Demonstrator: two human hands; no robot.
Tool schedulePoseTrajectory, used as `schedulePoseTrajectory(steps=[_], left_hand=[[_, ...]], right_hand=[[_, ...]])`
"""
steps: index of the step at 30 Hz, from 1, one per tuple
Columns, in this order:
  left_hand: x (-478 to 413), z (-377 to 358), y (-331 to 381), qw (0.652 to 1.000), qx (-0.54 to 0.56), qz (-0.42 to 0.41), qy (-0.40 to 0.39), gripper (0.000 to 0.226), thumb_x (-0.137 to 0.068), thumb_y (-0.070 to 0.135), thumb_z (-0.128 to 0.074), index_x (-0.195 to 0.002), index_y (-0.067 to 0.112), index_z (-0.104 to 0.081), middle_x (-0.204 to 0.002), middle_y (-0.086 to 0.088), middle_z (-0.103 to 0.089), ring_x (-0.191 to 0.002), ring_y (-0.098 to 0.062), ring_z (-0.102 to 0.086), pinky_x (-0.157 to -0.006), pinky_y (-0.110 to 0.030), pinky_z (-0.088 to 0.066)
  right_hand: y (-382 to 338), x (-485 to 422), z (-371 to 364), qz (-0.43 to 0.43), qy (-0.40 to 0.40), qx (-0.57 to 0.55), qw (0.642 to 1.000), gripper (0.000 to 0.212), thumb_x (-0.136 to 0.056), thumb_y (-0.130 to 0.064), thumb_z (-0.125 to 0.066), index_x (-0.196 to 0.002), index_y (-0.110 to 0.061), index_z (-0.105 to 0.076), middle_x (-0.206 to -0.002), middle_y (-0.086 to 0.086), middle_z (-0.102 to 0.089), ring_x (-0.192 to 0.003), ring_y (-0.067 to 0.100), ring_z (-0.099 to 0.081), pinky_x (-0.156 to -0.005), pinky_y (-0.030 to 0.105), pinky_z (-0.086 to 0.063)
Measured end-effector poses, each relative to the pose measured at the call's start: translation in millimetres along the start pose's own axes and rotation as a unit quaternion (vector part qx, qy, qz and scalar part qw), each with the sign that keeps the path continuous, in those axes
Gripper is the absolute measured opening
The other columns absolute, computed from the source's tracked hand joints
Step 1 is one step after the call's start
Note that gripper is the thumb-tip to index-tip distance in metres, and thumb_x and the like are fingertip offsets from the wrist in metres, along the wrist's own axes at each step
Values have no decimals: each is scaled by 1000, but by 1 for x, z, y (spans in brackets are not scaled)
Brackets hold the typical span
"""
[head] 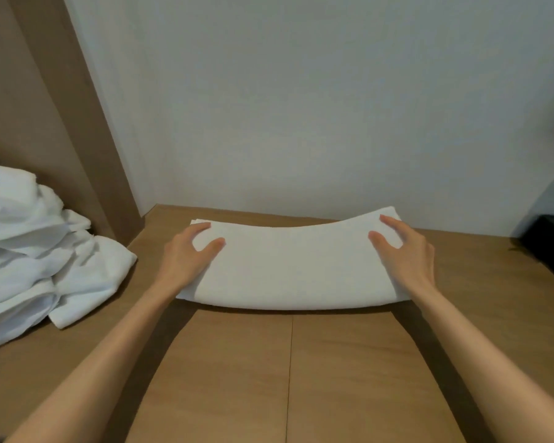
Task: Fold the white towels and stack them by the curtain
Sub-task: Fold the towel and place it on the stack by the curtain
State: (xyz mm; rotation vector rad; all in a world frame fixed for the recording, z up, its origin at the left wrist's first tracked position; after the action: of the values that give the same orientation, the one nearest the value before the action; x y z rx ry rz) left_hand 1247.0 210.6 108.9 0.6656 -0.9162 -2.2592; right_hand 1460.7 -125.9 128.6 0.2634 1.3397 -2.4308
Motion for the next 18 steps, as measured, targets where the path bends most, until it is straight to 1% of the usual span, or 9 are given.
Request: schedulePoseTrajectory(steps=[2, 4, 7, 11, 16, 18], left_hand=[[-1, 16, 9, 1000, 3, 5, 11, 48, -89, 43, -61, -132, 24, -53, -141, 0, -50, -129, -21, -45, -99, -34, -36], [-2, 39, 22, 1000, -5, 14, 23, 46, -89, 42, -61, -131, 24, -55, -139, -1, -52, -126, -22, -48, -97, -30, -36], [0, 73, 43, 999, -11, 28, 40, 43, -89, 39, -62, -128, 20, -58, -136, -2, -55, -126, -22, -49, -101, -30, -36], [16, 128, 68, 996, -6, 58, 72, 41, -88, 36, -65, -125, 18, -61, -133, -1, -57, -122, -20, -52, -100, -26, -36], [51, 187, 76, 987, -11, 89, 134, 40, -87, 40, -64, -124, 24, -59, -132, 2, -58, -118, -17, -52, -95, -22, -36], [70, 211, 76, 981, -19, 96, 165, 40, -88, 40, -64, -124, 25, -59, -130, 2, -59, -117, -16, -53, -94, -21, -36]], right_hand=[[-16, -4, 0, 0, -9, -12, 1000, 40, -89, -36, -63, -128, -28, -59, -134, -1, -57, -125, 20, -50, -96, 24, -34], [-34, -9, 3, -12, -19, -30, 999, 40, -89, -36, -64, -128, -29, -59, -134, -2, -57, -124, 20, -51, -99, 28, -37], [-62, -15, 8, -21, -32, -39, 998, 40, -89, -37, -64, -127, -29, -59, -134, -3, -57, -125, 19, -50, -97, 25, -36], [-107, -21, 16, -33, -70, -59, 995, 39, -89, -37, -64, -127, -30, -59, -134, -3, -57, -124, 19, -50, -96, 24, -36], [-159, -22, 13, -2, -112, -82, 990, 37, -88, -41, -64, -124, -36, -59, -132, -7, -57, -120, 17, -52, -94, 27, -41], [-179, -18, 5, 15, -132, -93, 987, 37, -87, -43, -64, -123, -38, -59, -132, -10, -57, -120, 14, -51, -94, 26, -41]])
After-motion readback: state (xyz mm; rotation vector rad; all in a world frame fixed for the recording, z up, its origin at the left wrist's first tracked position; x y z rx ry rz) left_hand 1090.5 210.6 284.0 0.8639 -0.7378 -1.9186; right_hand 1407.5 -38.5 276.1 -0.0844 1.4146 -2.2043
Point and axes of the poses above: each hand's wrist, its own x-axis away from the middle knuckle, its own z-axis out of the back of the hand, y = z × x, the point moved 9 cm from there along -x, towards the middle knuckle
